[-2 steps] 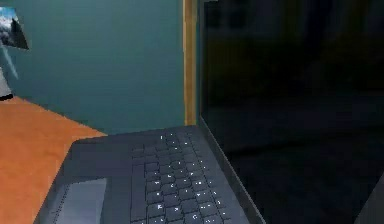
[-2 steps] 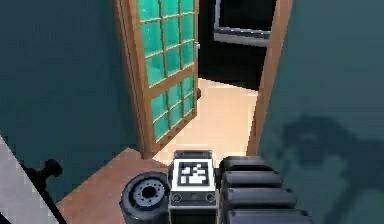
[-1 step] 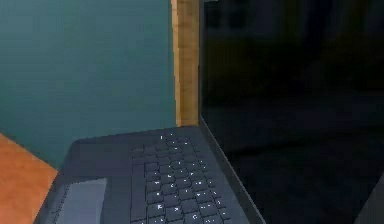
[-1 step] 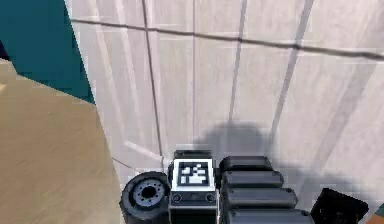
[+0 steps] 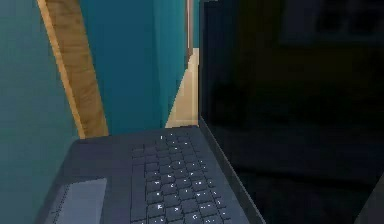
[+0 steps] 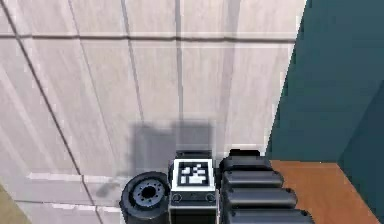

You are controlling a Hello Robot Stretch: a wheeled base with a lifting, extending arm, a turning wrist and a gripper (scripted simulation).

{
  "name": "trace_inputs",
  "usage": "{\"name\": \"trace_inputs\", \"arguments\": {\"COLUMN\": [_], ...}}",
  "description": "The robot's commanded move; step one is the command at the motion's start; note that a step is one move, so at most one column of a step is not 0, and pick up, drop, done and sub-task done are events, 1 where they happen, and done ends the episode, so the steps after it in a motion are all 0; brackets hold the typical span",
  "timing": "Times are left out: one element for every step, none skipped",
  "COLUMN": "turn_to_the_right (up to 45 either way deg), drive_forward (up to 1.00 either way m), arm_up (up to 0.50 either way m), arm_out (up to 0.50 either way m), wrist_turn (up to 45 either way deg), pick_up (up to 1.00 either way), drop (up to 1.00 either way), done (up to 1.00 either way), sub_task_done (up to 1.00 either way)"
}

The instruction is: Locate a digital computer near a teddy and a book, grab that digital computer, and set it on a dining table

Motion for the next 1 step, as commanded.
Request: {"name": "trace_inputs", "arguments": {"turn_to_the_right": [0.0], "drive_forward": [1.00], "arm_up": [0.00], "arm_out": [0.00], "wrist_turn": [0.0], "pick_up": [0.00], "drop": [0.00], "done": [0.00], "sub_task_done": [0.00]}}
